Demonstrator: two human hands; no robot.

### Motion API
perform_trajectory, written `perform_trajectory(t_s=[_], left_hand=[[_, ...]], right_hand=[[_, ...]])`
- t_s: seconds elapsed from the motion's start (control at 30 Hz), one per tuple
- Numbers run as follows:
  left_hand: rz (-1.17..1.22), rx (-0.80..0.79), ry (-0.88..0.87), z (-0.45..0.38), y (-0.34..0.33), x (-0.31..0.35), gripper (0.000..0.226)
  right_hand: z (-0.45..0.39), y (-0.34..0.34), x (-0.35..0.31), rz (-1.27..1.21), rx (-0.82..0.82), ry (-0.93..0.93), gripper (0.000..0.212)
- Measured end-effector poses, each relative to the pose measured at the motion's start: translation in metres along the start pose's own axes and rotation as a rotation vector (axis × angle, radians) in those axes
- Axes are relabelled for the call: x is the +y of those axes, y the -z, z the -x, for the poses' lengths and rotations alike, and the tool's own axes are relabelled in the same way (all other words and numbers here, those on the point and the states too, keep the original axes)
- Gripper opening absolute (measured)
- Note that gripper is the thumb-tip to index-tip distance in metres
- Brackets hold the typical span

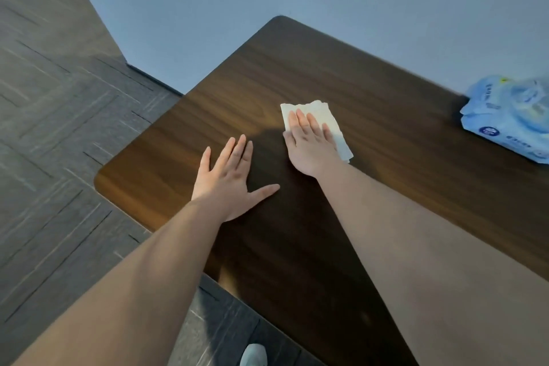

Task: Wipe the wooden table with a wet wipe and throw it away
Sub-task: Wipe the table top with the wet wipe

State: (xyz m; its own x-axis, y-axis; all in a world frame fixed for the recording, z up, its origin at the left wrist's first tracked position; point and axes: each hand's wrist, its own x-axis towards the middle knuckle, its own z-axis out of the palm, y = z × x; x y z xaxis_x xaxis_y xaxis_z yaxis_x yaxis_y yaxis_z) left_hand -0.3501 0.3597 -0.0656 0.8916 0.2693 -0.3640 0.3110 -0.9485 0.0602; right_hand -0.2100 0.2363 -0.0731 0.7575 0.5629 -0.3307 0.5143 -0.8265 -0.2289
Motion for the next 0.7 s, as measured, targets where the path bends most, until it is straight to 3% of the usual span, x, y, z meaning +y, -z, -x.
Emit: perform_trajectory(t_s=[0.37,0.6,0.7], left_hand=[[0.007,-0.002,-0.006,0.0,0.0,0.002,0.103],[0.04,-0.052,0.01,-0.001,0.003,0.003,0.101],[-0.055,-0.102,-0.003,0.0,0.012,0.007,0.104]], right_hand=[[-0.047,-0.006,-0.063,0.007,0.036,0.148,0.053],[-0.01,-0.008,-0.031,-0.021,0.011,0.13,0.054],[0.013,-0.007,0.008,-0.039,0.012,0.072,0.055]])
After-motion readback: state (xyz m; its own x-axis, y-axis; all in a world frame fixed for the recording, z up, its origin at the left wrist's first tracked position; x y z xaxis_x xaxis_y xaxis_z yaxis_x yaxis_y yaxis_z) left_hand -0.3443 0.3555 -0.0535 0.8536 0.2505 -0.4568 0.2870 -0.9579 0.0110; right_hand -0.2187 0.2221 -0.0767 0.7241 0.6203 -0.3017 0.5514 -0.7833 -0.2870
